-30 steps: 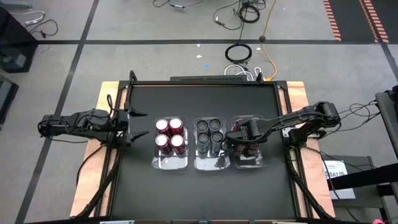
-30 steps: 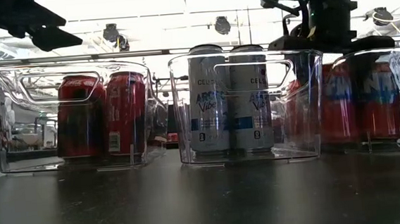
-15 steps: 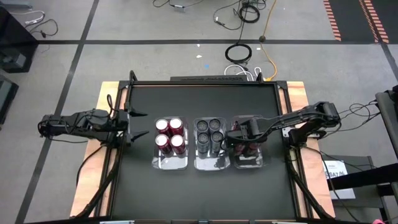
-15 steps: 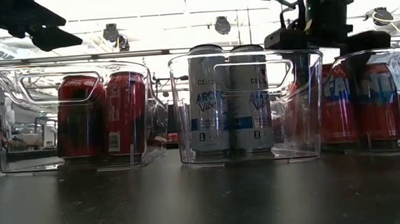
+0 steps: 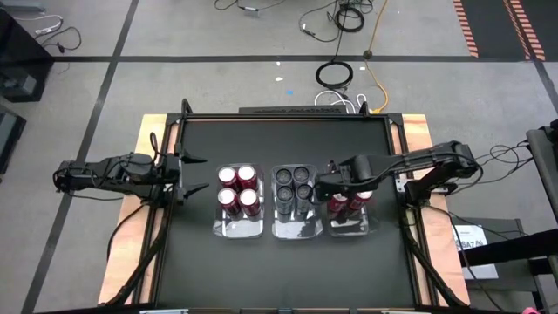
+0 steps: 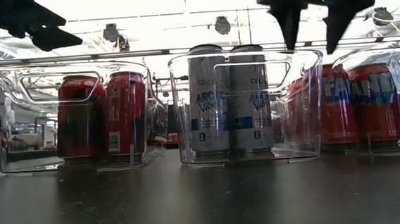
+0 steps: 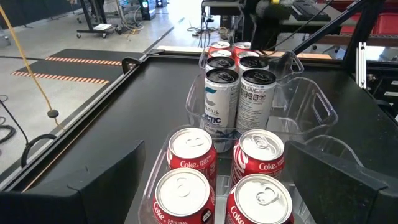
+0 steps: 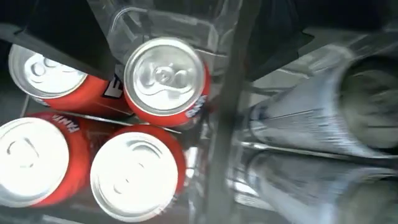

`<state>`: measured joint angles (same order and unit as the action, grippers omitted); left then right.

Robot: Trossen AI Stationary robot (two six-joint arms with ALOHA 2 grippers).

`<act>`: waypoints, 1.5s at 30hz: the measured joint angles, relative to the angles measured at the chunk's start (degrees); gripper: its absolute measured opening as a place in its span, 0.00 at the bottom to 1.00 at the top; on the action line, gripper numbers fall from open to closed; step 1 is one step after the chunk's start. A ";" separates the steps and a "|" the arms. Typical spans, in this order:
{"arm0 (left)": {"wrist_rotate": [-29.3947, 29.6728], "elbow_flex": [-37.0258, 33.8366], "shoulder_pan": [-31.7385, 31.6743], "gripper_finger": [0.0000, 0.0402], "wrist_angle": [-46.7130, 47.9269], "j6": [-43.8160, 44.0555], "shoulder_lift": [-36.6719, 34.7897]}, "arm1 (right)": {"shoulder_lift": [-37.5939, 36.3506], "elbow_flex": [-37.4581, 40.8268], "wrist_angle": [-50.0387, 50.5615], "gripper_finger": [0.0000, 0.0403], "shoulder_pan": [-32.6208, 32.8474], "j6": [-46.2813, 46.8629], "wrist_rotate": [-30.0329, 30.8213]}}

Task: Sort soda cans
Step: Put the orange soda can into the right transparent bin, then return to Home Position

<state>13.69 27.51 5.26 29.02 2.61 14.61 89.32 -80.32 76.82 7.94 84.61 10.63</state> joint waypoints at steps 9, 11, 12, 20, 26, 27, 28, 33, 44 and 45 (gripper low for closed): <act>0.00 0.00 0.02 0.97 0.00 -0.02 0.00 | -0.02 -8.03 2.40 0.86 4.24 -4.59 2.75; 0.00 0.00 0.02 0.97 -0.02 -0.02 0.00 | -0.02 -8.25 2.36 0.86 5.71 -4.74 2.87; 0.00 0.00 0.01 0.97 0.00 -0.02 0.00 | -0.02 -8.25 2.40 0.86 6.44 -4.76 2.84; 0.00 0.00 0.02 0.97 0.00 -0.02 0.00 | 0.00 -8.25 2.36 0.86 11.64 -5.04 2.05; 0.00 0.00 0.00 0.97 0.00 -0.02 0.00 | 0.00 -8.25 2.08 0.86 14.97 -9.79 -8.74; 0.00 0.00 0.00 0.97 0.00 0.00 0.00 | 0.00 -8.25 1.86 0.86 15.52 -9.64 -9.36; 0.00 0.00 0.01 0.97 0.00 0.00 0.00 | 0.00 -8.25 1.68 0.86 16.12 -9.27 -9.47; 2.54 0.00 0.00 0.97 -0.71 -2.32 -0.02 | 0.00 -8.25 1.07 0.86 18.11 -8.21 -9.24; 2.63 0.00 0.00 0.97 0.31 1.01 -0.02 | 0.00 -8.23 -6.53 0.86 20.57 -24.69 14.01; 2.61 0.00 0.00 0.97 0.53 1.01 -0.02 | 0.00 -8.23 -7.53 0.86 20.59 -26.88 14.77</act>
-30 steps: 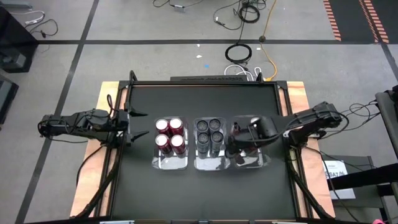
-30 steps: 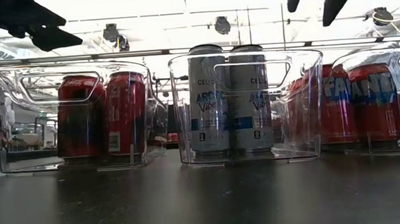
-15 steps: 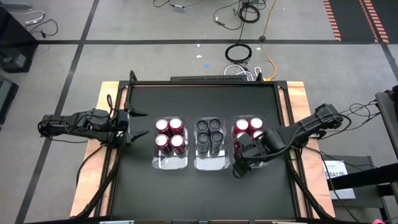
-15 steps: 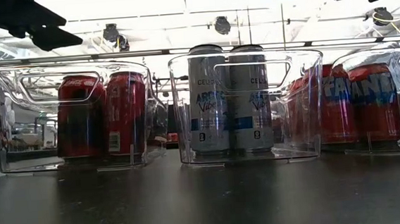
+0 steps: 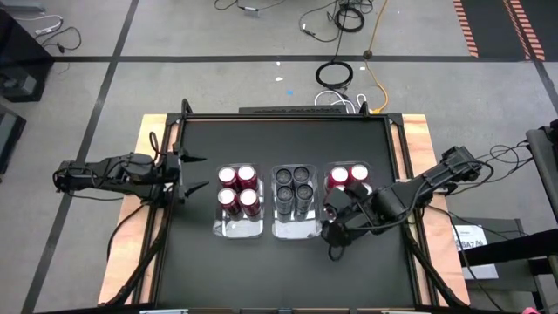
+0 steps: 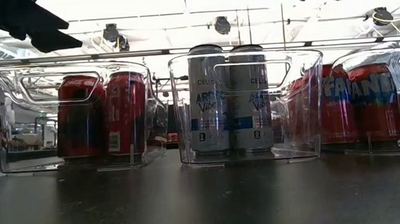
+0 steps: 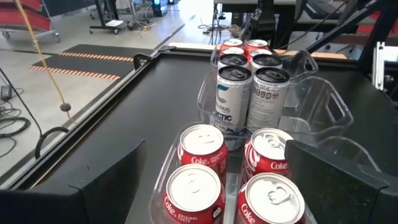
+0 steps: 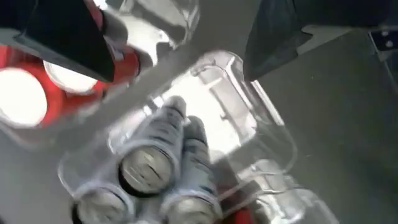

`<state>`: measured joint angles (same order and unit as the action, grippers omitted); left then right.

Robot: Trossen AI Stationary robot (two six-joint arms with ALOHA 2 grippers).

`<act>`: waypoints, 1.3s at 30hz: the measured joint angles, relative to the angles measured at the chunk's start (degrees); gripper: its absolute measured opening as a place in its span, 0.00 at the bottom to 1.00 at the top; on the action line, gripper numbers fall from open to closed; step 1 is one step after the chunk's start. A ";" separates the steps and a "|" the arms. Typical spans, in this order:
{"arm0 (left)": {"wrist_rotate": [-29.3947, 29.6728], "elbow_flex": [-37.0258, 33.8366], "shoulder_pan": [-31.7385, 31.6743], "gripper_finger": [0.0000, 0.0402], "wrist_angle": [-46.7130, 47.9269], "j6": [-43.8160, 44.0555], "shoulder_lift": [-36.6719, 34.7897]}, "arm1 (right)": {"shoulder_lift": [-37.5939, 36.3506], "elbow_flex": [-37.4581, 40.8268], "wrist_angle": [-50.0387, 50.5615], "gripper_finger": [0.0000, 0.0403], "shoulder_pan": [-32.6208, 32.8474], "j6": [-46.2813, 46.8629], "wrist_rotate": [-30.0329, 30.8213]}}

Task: Sort soda cans
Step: Return to Home Position

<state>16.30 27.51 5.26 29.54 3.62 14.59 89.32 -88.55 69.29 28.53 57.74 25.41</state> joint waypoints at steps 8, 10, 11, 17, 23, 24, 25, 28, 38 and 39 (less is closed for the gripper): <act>-1.08 0.00 0.00 0.97 -0.03 0.00 0.00 | -0.01 0.02 -3.05 0.86 -1.37 -17.13 0.32; -1.08 0.00 0.00 0.97 -0.13 0.11 0.00 | -0.52 0.27 -2.59 0.86 -1.90 -20.38 0.44; -1.08 0.00 0.00 0.97 -0.26 0.17 0.00 | -1.21 0.85 -2.65 0.86 -2.12 -21.80 0.62; -1.08 0.00 0.00 0.97 -0.35 0.44 0.00 | -14.09 17.50 -15.47 0.86 -2.34 -26.57 2.56; -1.08 0.00 0.00 0.97 -0.33 0.44 0.00 | -31.74 38.70 -39.13 0.86 -5.72 -36.33 -8.33; -1.08 0.00 0.00 0.97 -0.33 0.44 0.00 | -34.41 41.60 -40.66 0.86 -6.62 -37.22 -9.55; -1.08 0.00 0.00 0.97 -0.33 0.44 0.00 | -37.06 44.24 -42.12 0.86 -7.43 -38.14 -10.17; -0.59 0.00 0.00 0.97 -0.32 0.12 0.00 | -44.48 51.35 -46.95 0.86 -8.66 -41.05 -11.03; 0.32 0.00 0.00 0.97 -0.29 0.11 0.00 | -69.96 71.84 -55.06 0.86 -12.01 -44.30 -13.82; 0.34 0.00 0.00 0.97 -0.29 0.08 0.00 | -72.10 73.23 -55.01 0.86 -12.17 -44.31 -13.95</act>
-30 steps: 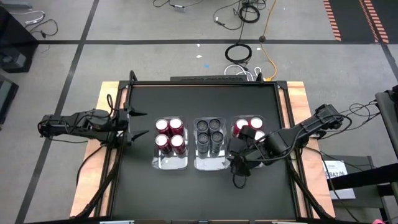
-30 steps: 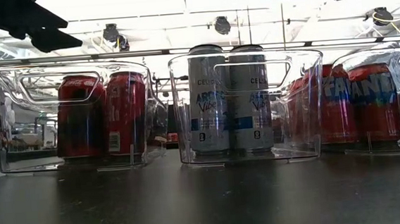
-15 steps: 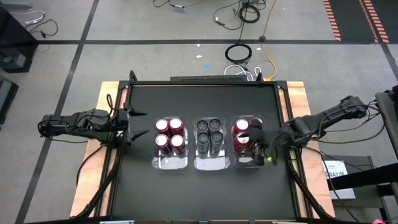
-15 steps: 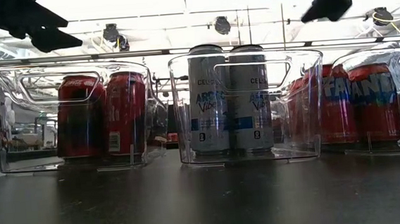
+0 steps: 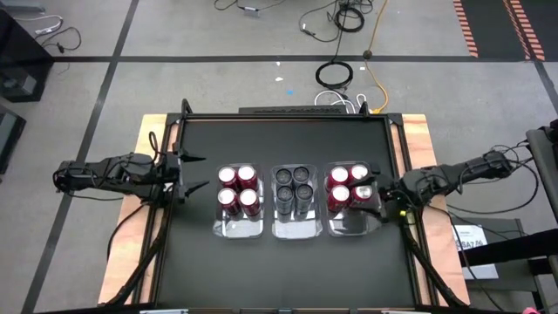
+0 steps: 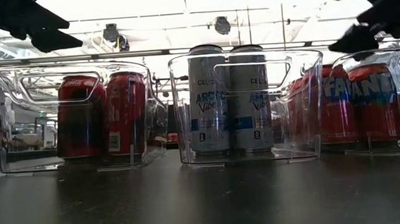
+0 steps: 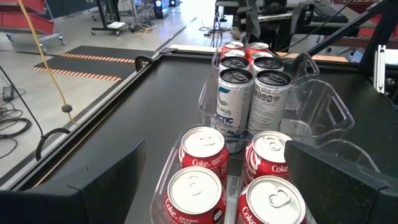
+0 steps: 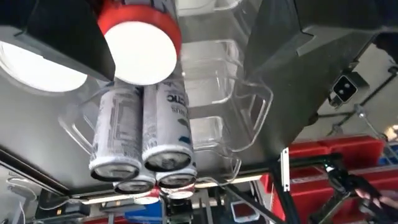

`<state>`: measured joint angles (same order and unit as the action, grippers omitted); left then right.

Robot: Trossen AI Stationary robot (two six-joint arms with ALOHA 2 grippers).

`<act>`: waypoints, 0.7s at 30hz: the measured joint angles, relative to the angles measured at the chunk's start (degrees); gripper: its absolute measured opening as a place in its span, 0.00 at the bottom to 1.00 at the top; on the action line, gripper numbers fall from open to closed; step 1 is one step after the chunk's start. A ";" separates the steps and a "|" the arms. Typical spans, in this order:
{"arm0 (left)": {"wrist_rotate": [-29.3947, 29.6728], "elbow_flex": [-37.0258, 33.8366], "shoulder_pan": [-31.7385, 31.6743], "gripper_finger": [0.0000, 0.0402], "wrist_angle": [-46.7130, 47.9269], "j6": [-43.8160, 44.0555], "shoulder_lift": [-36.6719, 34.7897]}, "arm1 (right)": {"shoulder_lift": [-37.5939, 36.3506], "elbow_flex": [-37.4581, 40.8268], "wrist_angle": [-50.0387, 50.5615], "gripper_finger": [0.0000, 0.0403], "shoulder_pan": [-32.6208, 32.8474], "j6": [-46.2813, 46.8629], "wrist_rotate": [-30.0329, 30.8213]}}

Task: Sort soda cans
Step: Return to Home Position

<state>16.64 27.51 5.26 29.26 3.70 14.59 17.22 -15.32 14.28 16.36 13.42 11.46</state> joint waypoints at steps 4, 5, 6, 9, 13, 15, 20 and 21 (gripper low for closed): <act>0.24 0.00 0.00 0.97 0.00 0.00 0.00 | -7.58 5.38 0.08 0.86 -0.46 0.59 -1.27; 0.24 0.00 0.00 0.97 0.00 -0.02 0.00 | -9.21 6.56 -0.28 0.86 -0.44 1.02 -1.69; 0.25 0.00 0.00 0.97 0.00 -0.02 0.00 | -10.99 7.89 -0.79 0.86 -0.44 1.38 -2.37; 0.37 0.00 0.00 0.97 0.00 0.25 0.00 | -15.39 10.55 -3.83 0.86 -0.59 -0.11 -2.87; 0.38 0.00 0.00 0.97 -0.15 0.33 0.00 | -17.12 11.01 -6.49 0.86 -1.51 -3.80 -1.27; 0.38 0.00 0.00 0.97 -0.20 0.35 0.00 | -16.93 11.11 -6.18 0.86 -2.35 -3.62 -1.22; 0.37 0.00 0.00 0.97 -0.20 0.35 0.00 | -17.10 11.11 -6.38 0.86 -4.40 -3.78 -1.37; 0.37 0.00 0.00 0.97 -0.20 0.35 0.00 | -17.10 11.15 -6.73 0.86 -4.84 -4.06 -1.50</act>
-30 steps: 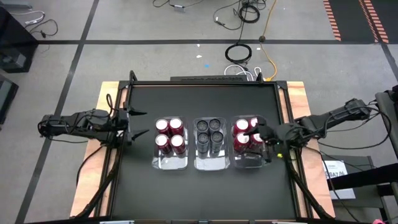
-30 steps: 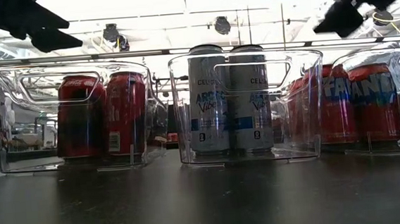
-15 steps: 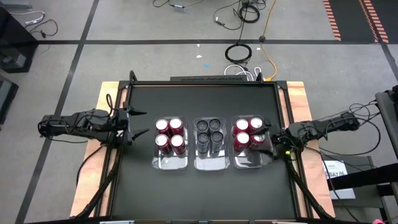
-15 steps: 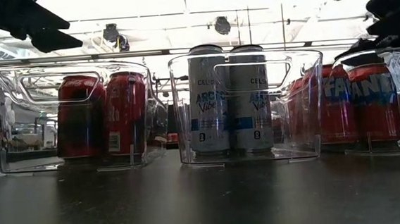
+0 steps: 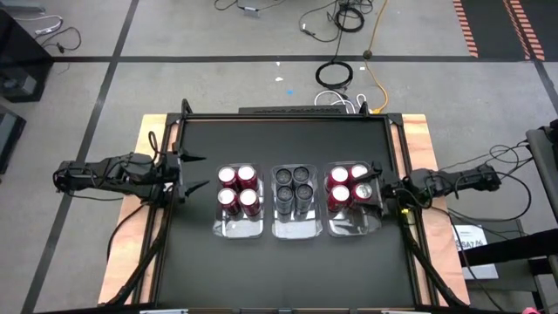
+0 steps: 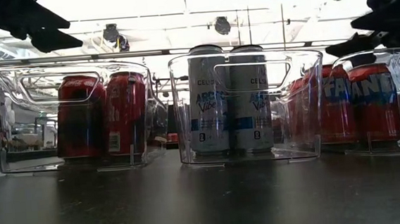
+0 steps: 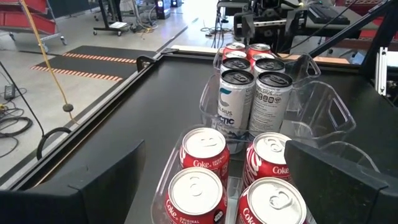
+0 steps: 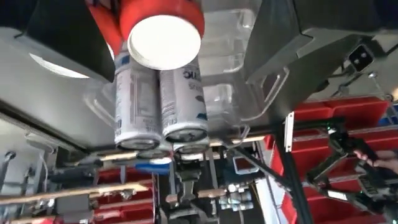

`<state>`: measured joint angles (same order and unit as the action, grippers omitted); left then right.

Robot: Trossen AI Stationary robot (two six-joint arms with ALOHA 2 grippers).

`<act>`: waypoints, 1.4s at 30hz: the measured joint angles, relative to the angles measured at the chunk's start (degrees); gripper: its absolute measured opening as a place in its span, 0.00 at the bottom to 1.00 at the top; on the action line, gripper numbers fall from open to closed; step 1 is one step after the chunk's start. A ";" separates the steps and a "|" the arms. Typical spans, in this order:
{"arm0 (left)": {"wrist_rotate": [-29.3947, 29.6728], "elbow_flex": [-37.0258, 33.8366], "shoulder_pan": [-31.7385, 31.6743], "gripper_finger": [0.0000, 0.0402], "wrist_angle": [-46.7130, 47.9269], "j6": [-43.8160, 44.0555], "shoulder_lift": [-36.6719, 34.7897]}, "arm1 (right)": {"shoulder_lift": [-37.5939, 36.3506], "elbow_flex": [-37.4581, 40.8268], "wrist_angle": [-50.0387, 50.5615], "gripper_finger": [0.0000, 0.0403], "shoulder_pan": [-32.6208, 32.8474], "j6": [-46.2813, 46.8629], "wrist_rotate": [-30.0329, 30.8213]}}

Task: Sort soda cans
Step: Return to Home Position

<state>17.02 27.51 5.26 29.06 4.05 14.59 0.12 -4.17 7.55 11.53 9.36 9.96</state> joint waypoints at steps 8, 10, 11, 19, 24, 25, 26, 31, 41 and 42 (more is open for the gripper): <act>0.00 0.00 0.00 0.97 0.06 0.09 0.00 | 0.20 3.13 -8.01 0.86 -3.50 -0.32 -10.43; -0.17 0.00 0.00 0.97 0.13 0.13 0.02 | 0.48 3.15 -8.07 0.86 -3.65 -0.43 -10.33; -0.47 0.00 0.00 0.97 0.15 0.15 0.00 | 0.52 3.15 -8.06 0.86 -3.68 -0.86 -10.34; -1.83 0.00 0.00 0.97 -0.62 0.15 0.02 | 3.87 3.15 -8.06 0.86 -3.76 -2.90 -10.32; -2.79 0.00 0.02 0.97 -3.29 0.04 0.00 | 5.11 3.15 -8.06 0.86 -3.73 -1.16 -10.32; -3.49 0.00 0.00 0.97 -3.21 -0.18 0.00 | 5.14 3.15 -8.06 0.86 -3.73 -0.78 -10.30; -3.78 -0.18 0.02 0.97 -3.35 -0.42 0.00 | 5.14 3.15 -8.06 0.86 -3.73 -0.57 -10.29; -8.58 -7.56 0.00 0.97 -16.92 -4.67 0.00 | 5.14 3.15 -8.06 0.86 -3.73 -0.52 -10.26; -16.50 -22.07 0.02 0.97 -41.65 -5.92 -0.57 | 5.14 3.17 -8.06 0.86 -3.73 -0.47 -10.19; -16.57 -22.62 0.02 0.97 -42.19 -5.92 -0.93 | 5.14 3.17 -8.06 0.86 -3.73 -0.47 -10.19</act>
<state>0.45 4.88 5.28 -13.13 -1.87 13.66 5.26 -0.99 -0.51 7.79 8.89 -0.23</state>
